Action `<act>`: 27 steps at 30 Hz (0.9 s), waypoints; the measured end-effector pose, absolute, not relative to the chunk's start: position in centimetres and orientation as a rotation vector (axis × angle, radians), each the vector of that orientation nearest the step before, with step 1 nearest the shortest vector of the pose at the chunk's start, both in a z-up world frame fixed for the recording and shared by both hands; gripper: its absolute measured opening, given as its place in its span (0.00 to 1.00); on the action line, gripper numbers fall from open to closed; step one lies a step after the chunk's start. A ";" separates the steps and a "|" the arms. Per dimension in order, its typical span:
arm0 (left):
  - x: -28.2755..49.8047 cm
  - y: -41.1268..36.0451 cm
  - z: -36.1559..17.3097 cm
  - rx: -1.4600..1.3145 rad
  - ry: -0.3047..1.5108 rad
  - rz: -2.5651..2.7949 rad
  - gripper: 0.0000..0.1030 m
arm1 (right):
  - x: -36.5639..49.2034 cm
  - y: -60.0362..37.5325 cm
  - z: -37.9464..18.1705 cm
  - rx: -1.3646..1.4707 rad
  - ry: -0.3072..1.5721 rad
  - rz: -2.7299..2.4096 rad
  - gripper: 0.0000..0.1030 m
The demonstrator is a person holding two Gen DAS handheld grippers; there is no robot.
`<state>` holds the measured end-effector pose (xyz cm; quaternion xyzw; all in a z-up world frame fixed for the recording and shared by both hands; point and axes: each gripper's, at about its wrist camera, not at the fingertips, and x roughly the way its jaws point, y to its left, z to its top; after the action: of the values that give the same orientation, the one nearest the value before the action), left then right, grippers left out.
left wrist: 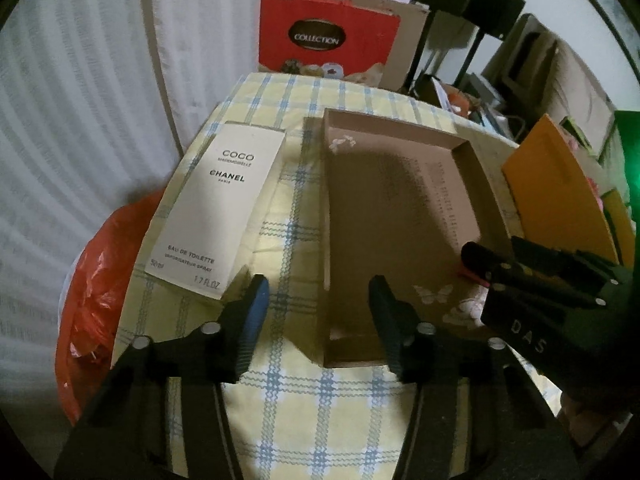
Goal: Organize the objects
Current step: 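Grasp the cardboard tray's rim with the left gripper while the right gripper grasps it too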
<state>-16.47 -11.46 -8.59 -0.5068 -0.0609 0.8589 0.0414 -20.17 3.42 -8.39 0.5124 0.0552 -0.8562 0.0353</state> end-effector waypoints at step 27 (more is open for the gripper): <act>-13.6 -13.8 -5.8 -1.466 -0.339 2.632 0.15 | -17.8 2.6 -5.7 1.383 0.223 -2.689 0.11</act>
<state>-13.62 -13.77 -5.82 -0.4829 -0.1118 0.8668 0.0547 -17.79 2.58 -5.70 0.4553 0.0734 -0.8856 0.0548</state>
